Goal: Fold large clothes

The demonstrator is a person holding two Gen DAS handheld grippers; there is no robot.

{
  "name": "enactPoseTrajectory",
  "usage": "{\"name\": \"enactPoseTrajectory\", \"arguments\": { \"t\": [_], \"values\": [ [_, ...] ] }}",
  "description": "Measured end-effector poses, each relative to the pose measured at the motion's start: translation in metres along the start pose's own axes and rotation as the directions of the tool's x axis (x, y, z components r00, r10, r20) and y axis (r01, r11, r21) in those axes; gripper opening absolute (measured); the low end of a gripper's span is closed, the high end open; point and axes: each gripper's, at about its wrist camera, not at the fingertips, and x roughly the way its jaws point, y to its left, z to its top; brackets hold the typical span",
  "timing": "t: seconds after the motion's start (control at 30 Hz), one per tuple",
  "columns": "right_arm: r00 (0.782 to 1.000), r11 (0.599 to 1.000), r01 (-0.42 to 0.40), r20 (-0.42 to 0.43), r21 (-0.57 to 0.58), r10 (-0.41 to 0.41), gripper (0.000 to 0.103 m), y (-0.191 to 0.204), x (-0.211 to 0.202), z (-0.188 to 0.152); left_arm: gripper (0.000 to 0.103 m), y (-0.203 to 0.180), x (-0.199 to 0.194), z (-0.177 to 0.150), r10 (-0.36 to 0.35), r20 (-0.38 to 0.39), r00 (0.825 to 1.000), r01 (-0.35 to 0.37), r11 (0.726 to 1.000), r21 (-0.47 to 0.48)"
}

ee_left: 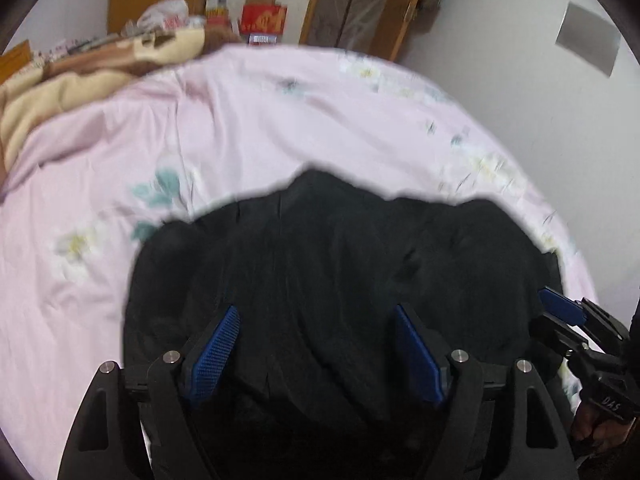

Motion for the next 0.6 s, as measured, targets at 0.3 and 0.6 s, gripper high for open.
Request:
{"name": "enactPoseTrajectory", "arguments": {
  "t": [0.3, 0.6],
  "values": [
    [0.992, 0.997, 0.062, -0.110, -0.049, -0.067, 0.046, -0.014, 0.044, -0.037, 0.079, 0.004, 0.037, -0.024, 0.011, -0.013, 1.000, -0.011, 1.000, 0.015],
    [0.983, 0.994, 0.104, -0.151, -0.036, -0.108, 0.046, -0.010, 0.051, -0.036, 0.079, 0.006, 0.037, -0.024, 0.008, -0.045, 0.999, -0.009, 1.000, -0.027]
  ]
}}
